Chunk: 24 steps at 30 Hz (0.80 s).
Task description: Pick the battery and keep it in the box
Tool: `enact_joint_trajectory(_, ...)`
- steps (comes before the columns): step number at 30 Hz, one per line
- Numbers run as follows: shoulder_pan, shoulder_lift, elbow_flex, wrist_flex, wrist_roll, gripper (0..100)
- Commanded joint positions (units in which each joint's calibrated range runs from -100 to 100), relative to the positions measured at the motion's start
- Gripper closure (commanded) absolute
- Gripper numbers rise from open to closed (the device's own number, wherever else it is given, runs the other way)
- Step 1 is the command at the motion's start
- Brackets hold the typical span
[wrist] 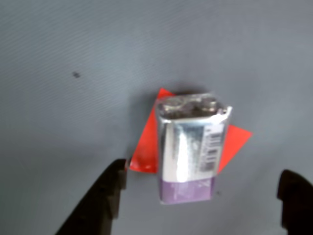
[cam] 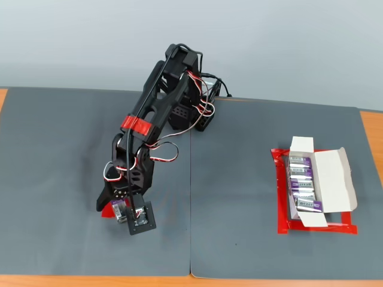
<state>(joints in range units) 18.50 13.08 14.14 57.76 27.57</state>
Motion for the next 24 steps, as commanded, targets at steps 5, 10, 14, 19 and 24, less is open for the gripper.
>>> enact_joint_trajectory(5, 0.56, 1.03, -3.43, -0.56, -0.19, 66)
enact_joint_trajectory(10, 0.71, 3.15, -6.32, -0.56, -0.25, 66)
enact_joint_trajectory(14, 0.79, 4.42, -8.13, -0.56, -0.25, 66)
enact_joint_trajectory(19, 0.79, 4.59, -7.50, -0.56, -0.25, 66)
enact_joint_trajectory(24, 0.79, 4.85, -7.32, -0.21, -0.25, 66)
